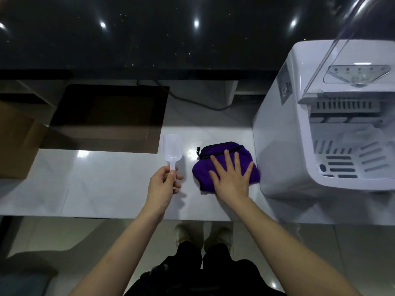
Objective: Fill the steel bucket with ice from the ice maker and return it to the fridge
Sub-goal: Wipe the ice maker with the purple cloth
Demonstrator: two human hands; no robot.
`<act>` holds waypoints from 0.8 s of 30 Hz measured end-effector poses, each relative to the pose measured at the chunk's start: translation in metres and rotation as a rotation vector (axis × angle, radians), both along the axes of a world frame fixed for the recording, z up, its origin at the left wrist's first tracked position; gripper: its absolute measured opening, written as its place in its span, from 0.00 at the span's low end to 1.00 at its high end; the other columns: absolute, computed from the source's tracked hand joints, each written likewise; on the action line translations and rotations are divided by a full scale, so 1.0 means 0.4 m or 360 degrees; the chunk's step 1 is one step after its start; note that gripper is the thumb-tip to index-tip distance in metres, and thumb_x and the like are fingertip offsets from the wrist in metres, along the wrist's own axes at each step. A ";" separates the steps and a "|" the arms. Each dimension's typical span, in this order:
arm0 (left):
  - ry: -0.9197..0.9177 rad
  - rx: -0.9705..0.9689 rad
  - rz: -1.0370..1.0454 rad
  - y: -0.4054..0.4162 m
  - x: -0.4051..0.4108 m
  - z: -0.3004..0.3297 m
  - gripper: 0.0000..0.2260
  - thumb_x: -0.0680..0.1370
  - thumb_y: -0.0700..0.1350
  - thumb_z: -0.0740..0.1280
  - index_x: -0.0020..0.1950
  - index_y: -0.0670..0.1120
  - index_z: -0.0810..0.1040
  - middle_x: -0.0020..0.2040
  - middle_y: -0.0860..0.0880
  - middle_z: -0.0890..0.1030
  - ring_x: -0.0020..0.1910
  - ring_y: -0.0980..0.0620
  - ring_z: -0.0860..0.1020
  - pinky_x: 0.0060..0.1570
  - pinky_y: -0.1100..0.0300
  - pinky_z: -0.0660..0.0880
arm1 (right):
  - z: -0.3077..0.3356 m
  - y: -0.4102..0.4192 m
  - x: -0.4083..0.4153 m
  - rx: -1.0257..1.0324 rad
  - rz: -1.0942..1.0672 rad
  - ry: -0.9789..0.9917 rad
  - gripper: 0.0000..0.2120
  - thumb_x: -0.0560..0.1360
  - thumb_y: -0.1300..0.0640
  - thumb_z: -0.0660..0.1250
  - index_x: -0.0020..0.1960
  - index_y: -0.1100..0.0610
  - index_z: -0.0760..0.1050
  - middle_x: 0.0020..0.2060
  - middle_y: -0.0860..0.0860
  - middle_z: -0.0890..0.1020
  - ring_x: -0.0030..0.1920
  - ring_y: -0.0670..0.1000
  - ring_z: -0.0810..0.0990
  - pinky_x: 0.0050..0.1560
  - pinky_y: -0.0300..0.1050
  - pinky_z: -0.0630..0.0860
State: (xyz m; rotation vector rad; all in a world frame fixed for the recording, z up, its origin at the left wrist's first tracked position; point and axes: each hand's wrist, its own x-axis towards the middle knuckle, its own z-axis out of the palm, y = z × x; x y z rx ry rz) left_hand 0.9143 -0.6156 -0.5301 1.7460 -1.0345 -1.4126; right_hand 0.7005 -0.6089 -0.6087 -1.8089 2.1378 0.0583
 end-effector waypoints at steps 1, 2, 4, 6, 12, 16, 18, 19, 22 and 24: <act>-0.0003 0.0001 0.0001 0.000 0.002 0.000 0.09 0.86 0.43 0.60 0.60 0.45 0.79 0.48 0.44 0.83 0.39 0.52 0.78 0.41 0.59 0.79 | -0.001 -0.015 -0.011 0.0015 -0.0034 0.0018 0.28 0.84 0.34 0.40 0.83 0.36 0.49 0.85 0.51 0.47 0.84 0.60 0.42 0.75 0.77 0.35; -0.0006 -0.0002 0.0002 0.002 0.005 0.001 0.09 0.86 0.43 0.60 0.60 0.45 0.79 0.48 0.44 0.84 0.38 0.53 0.78 0.41 0.59 0.79 | -0.003 -0.032 -0.014 0.0028 -0.0074 0.0031 0.28 0.84 0.34 0.40 0.83 0.36 0.48 0.85 0.51 0.46 0.84 0.60 0.41 0.75 0.77 0.35; -0.0014 -0.0012 0.0020 0.008 0.017 0.005 0.09 0.86 0.43 0.60 0.60 0.45 0.79 0.48 0.44 0.84 0.38 0.53 0.78 0.41 0.59 0.79 | -0.005 -0.072 -0.001 0.0049 -0.0148 0.0020 0.28 0.84 0.34 0.39 0.84 0.36 0.45 0.85 0.52 0.45 0.84 0.61 0.39 0.74 0.78 0.35; -0.0024 -0.0033 0.0047 0.017 0.034 0.014 0.09 0.86 0.43 0.60 0.59 0.45 0.80 0.48 0.44 0.83 0.39 0.52 0.77 0.43 0.57 0.79 | -0.004 -0.117 0.027 0.0059 -0.0167 -0.0009 0.28 0.84 0.34 0.38 0.83 0.36 0.43 0.85 0.52 0.42 0.83 0.62 0.37 0.74 0.78 0.34; -0.0044 -0.0049 0.0157 0.042 0.081 0.033 0.09 0.86 0.43 0.59 0.56 0.48 0.80 0.48 0.44 0.83 0.39 0.51 0.77 0.44 0.55 0.80 | 0.009 -0.175 0.125 0.0114 0.0026 -0.0032 0.28 0.84 0.35 0.36 0.84 0.36 0.41 0.85 0.53 0.39 0.82 0.63 0.34 0.72 0.79 0.33; -0.0013 -0.0027 0.0241 0.053 0.084 0.025 0.09 0.86 0.41 0.59 0.54 0.46 0.79 0.45 0.45 0.82 0.37 0.52 0.76 0.41 0.57 0.78 | 0.002 -0.114 0.179 0.0090 0.0189 -0.0034 0.29 0.84 0.34 0.37 0.84 0.37 0.43 0.85 0.53 0.41 0.83 0.63 0.36 0.73 0.78 0.34; -0.0006 -0.0003 0.0246 0.053 0.076 0.017 0.09 0.86 0.41 0.59 0.55 0.45 0.79 0.45 0.45 0.82 0.37 0.51 0.77 0.41 0.57 0.78 | -0.001 -0.068 0.182 0.0062 0.0236 -0.0058 0.29 0.84 0.34 0.38 0.84 0.37 0.46 0.85 0.53 0.42 0.83 0.62 0.37 0.74 0.77 0.35; 0.0001 0.0007 0.0237 0.052 0.071 0.012 0.09 0.86 0.41 0.59 0.56 0.44 0.79 0.45 0.45 0.82 0.37 0.51 0.77 0.40 0.57 0.78 | -0.001 -0.044 0.175 0.0044 0.0253 -0.0062 0.29 0.84 0.35 0.39 0.84 0.38 0.47 0.85 0.52 0.42 0.84 0.61 0.38 0.74 0.77 0.35; 0.0013 0.0046 0.0192 0.048 0.047 0.001 0.09 0.86 0.41 0.58 0.55 0.44 0.79 0.45 0.44 0.82 0.38 0.50 0.77 0.39 0.58 0.79 | -0.008 0.023 0.129 -0.0007 0.0290 -0.0049 0.28 0.84 0.35 0.40 0.84 0.38 0.50 0.85 0.52 0.45 0.84 0.60 0.40 0.75 0.76 0.36; 0.0012 0.0079 0.0173 0.046 0.031 -0.006 0.09 0.86 0.41 0.58 0.55 0.43 0.78 0.46 0.44 0.82 0.38 0.50 0.78 0.39 0.59 0.78 | -0.012 0.055 0.089 -0.0036 0.0251 -0.0030 0.28 0.84 0.35 0.41 0.83 0.37 0.52 0.85 0.52 0.47 0.84 0.59 0.43 0.76 0.76 0.37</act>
